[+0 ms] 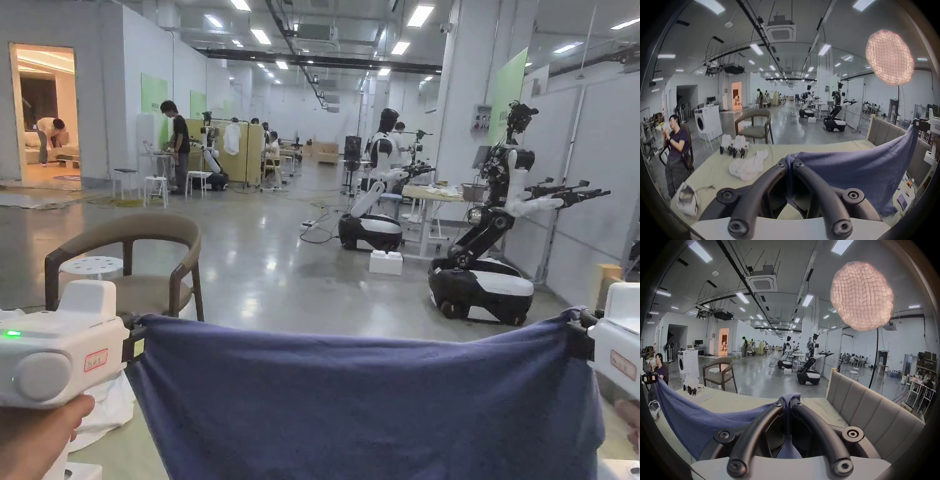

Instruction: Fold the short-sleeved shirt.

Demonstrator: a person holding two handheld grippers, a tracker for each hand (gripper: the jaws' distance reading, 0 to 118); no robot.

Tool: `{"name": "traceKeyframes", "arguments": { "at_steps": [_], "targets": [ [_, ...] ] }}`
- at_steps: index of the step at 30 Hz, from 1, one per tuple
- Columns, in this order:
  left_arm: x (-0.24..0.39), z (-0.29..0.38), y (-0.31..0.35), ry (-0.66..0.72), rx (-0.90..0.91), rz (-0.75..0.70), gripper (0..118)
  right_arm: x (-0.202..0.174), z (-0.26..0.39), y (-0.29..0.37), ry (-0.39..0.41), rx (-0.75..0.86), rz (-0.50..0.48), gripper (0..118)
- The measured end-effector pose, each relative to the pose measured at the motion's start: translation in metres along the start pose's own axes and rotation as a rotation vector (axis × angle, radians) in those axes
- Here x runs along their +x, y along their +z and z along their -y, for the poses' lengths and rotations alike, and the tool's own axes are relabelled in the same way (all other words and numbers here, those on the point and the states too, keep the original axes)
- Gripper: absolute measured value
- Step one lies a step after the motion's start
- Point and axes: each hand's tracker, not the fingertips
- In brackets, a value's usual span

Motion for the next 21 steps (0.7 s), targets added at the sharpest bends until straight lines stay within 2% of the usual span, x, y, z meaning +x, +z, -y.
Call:
{"name": "traceKeyframes", "arguments": {
  "at_steps": [5, 8, 21],
  "targets": [
    [0.013, -0.048, -0.015, -0.068, 0.054, -0.019, 0, 0.006, -0.042, -0.006, -0.001, 0.057, 0.033, 2],
    [0.014, -0.072, -0.025, -0.075, 0.058, -0.028, 0, 0.005, -0.066, -0.015, -0.017, 0.073, 0.033, 2],
    [-0.015, -0.140, -0.076, -0.095, 0.090, -0.083, 0, -0.015, -0.123, -0.085, 0.001, 0.109, 0.018, 2]
  ]
}}
